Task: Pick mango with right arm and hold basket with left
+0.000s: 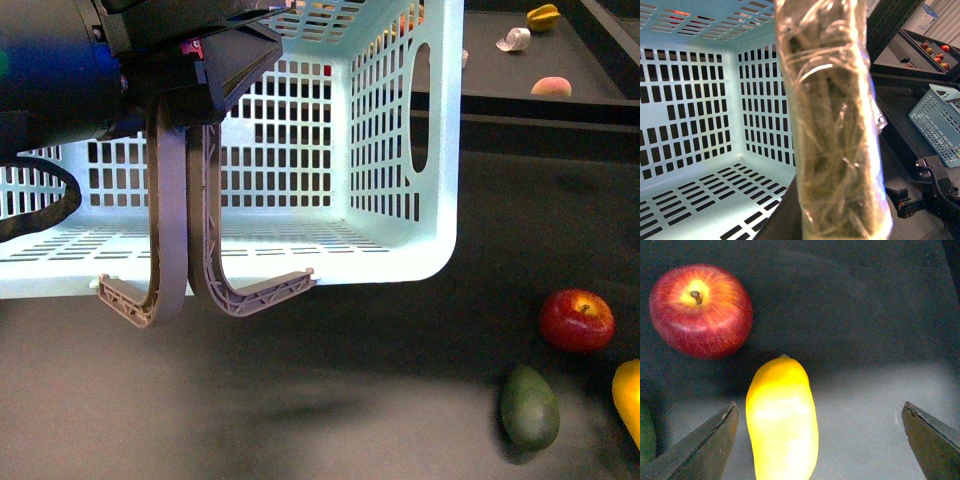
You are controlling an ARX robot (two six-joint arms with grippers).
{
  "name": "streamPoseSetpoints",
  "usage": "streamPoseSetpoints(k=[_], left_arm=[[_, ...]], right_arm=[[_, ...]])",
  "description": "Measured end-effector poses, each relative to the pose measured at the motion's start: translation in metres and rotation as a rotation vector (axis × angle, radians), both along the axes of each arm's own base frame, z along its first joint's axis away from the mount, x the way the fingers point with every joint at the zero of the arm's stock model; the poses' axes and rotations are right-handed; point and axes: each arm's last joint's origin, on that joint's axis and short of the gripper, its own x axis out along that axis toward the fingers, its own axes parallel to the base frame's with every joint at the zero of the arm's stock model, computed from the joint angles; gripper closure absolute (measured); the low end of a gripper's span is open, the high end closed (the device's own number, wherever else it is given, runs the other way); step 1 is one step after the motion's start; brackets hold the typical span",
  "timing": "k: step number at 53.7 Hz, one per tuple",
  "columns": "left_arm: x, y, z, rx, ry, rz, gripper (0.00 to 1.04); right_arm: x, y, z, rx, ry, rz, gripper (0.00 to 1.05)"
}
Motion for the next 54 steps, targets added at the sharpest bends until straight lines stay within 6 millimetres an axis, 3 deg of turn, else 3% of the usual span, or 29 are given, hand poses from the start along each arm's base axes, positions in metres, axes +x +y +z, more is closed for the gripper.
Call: streamPoseSetpoints(k=[18,54], left_arm=[[0.000,0.000,0.000,0.000,0.000,0.001,0.97],[0.000,0.000,0.000,0.000,0.000,0.000,0.97]], right_arm=[[0.003,0.001,-0.038,0.007,0.068,-0.007,0.08],[0.007,-0.005,-0.067,0.022,0.118,-0.031,0.08]])
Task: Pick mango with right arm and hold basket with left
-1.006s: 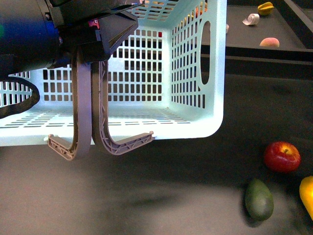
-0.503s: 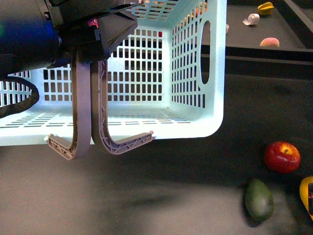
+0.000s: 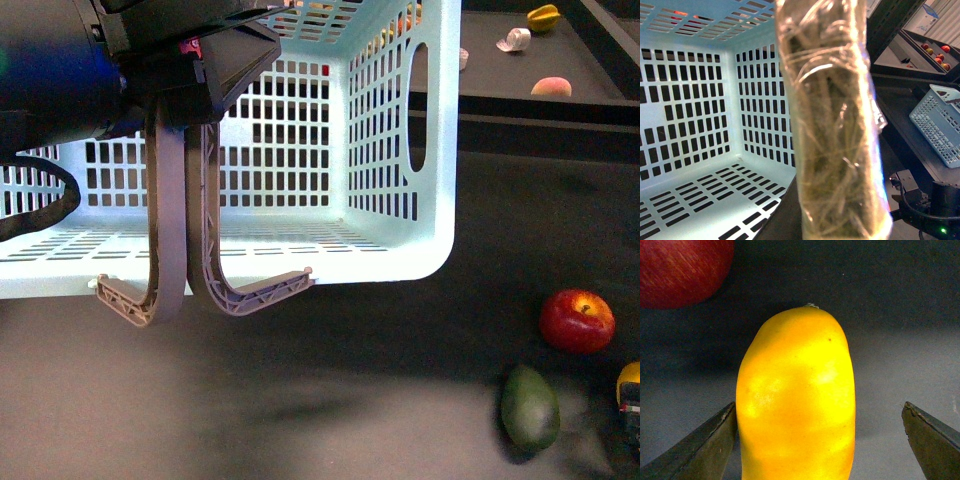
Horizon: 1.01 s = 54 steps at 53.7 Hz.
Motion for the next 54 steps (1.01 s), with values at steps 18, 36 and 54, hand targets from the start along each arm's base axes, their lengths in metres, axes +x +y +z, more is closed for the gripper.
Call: streamPoseSetpoints(k=[18,36,54], left_arm=[[0.000,0.000,0.000,0.000,0.000,-0.001,0.97],[0.000,0.000,0.000,0.000,0.000,0.000,0.97],[0.000,0.000,0.000,0.000,0.000,0.001,0.97]], right_arm=[[0.007,-0.005,-0.012,-0.006,0.029,-0.010,0.08],[0.012,-0.003,-0.019,-0.024,0.036,0.010,0.35],[0.007,-0.009,0.004,0.018,-0.002,0.018,0.44]])
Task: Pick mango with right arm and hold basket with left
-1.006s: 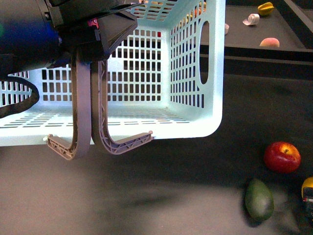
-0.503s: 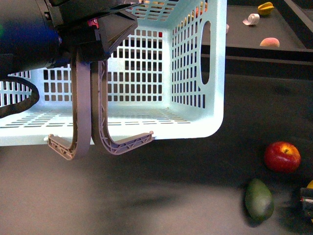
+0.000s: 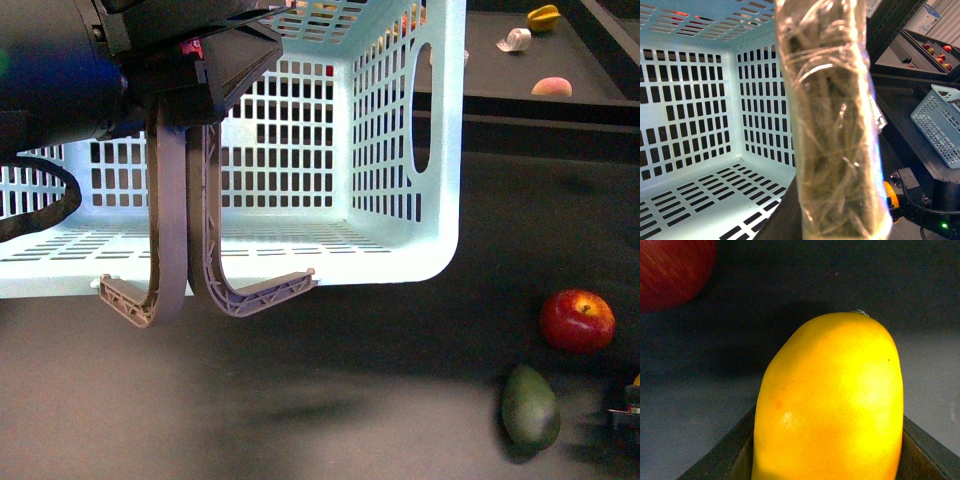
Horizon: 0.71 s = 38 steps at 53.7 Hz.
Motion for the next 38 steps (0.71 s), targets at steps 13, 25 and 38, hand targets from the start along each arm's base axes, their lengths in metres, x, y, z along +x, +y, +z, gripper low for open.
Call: streamPoseSetpoints(k=[13,25,38], left_arm=[[0.000,0.000,0.000,0.000,0.000,-0.001,0.97],[0.000,0.000,0.000,0.000,0.000,-0.002,0.97],[0.000,0.000,0.000,0.000,0.000,0.000,0.97]], right_arm=[[0.010,0.000,0.061,0.023,-0.138,0.045,0.44],[0.010,0.019,0.121,0.090,-0.245,0.114,0.44],[0.011,0.059,0.204,0.248,-0.449,0.236,0.44]])
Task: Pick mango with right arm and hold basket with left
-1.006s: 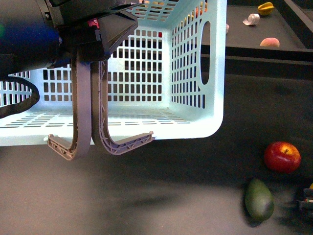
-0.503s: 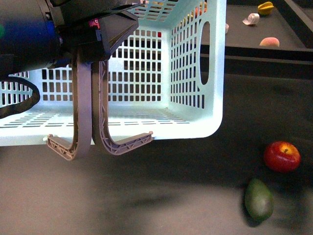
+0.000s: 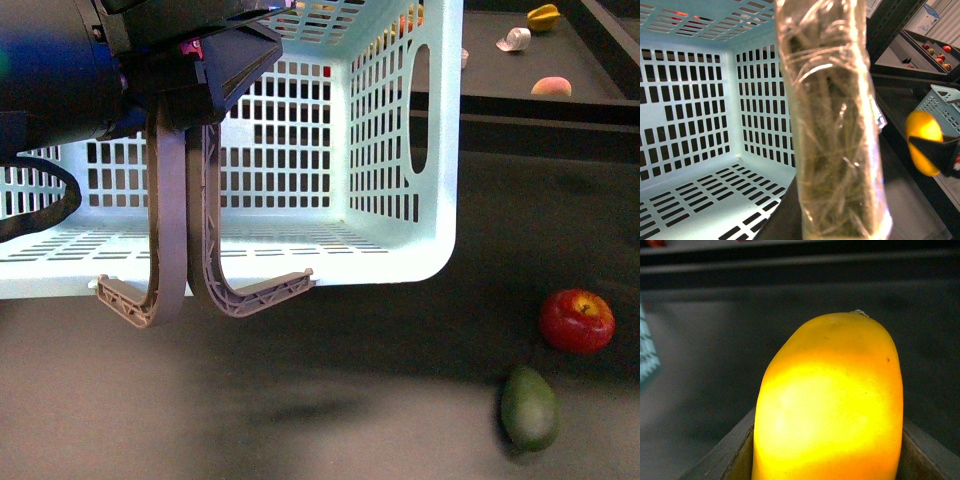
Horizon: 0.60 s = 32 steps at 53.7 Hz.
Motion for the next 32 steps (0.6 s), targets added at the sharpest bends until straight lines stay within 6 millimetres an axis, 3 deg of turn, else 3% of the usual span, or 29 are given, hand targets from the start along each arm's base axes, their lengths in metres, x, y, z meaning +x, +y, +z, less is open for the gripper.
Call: streamPoseSetpoints(k=[6,18,32], left_arm=[[0.000,0.000,0.000,0.000,0.000,0.000,0.97],[0.000,0.000,0.000,0.000,0.000,-0.001,0.97],[0.000,0.000,0.000,0.000,0.000,-0.001,0.97]], right_arm=[[-0.003,0.024,0.036,0.069,-0.090,0.057,0.45],[-0.012,0.076,0.079,0.175,-0.174,0.181,0.45],[-0.011,0.132,0.086,0.193,-0.189,0.276,0.45]])
